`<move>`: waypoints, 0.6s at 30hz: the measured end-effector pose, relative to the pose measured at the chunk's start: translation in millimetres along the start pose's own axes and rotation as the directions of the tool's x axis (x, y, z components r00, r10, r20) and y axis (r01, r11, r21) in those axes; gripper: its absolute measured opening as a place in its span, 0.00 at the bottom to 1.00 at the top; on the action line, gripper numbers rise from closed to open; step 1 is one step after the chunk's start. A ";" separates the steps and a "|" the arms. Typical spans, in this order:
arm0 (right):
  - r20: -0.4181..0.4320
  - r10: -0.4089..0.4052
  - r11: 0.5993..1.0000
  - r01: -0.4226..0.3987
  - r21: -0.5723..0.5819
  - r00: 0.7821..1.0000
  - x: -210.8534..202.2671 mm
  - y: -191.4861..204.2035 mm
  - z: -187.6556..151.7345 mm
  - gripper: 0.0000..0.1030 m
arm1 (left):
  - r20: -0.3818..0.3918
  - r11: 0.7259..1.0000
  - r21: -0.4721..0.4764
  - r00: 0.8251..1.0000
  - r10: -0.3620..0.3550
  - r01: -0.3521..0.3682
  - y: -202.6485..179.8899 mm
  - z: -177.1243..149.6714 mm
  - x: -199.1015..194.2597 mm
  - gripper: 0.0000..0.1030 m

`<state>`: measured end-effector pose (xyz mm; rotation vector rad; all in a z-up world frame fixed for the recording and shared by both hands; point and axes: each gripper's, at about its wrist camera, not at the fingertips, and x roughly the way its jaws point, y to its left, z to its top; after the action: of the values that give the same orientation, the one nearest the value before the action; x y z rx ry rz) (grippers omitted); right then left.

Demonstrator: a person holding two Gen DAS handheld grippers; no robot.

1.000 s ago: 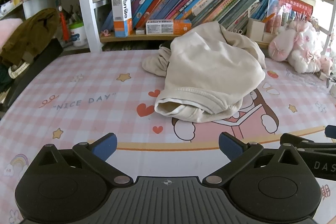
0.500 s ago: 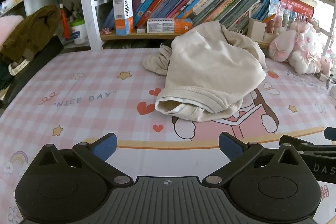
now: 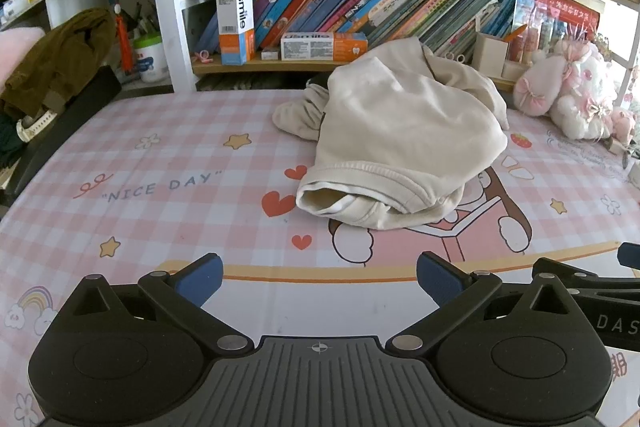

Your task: Fold clothes

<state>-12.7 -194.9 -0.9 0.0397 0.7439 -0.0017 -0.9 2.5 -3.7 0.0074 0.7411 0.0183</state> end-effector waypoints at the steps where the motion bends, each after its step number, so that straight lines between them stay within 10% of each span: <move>1: 0.000 0.000 1.000 0.000 0.000 1.000 0.1 0.1 -0.1 1.00 | -0.001 1.000 0.000 1.000 0.001 -0.001 0.1 0.0 0.1 1.00; 18: -0.012 0.010 1.000 -0.010 -0.006 1.000 3.9 1.8 -0.4 1.00 | -0.011 1.000 0.004 1.000 0.002 -0.002 -0.4 0.4 1.5 1.00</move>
<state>-10.0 -193.0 -3.7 0.0374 0.7555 0.0106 0.5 2.1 -4.4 0.0116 0.7522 0.0191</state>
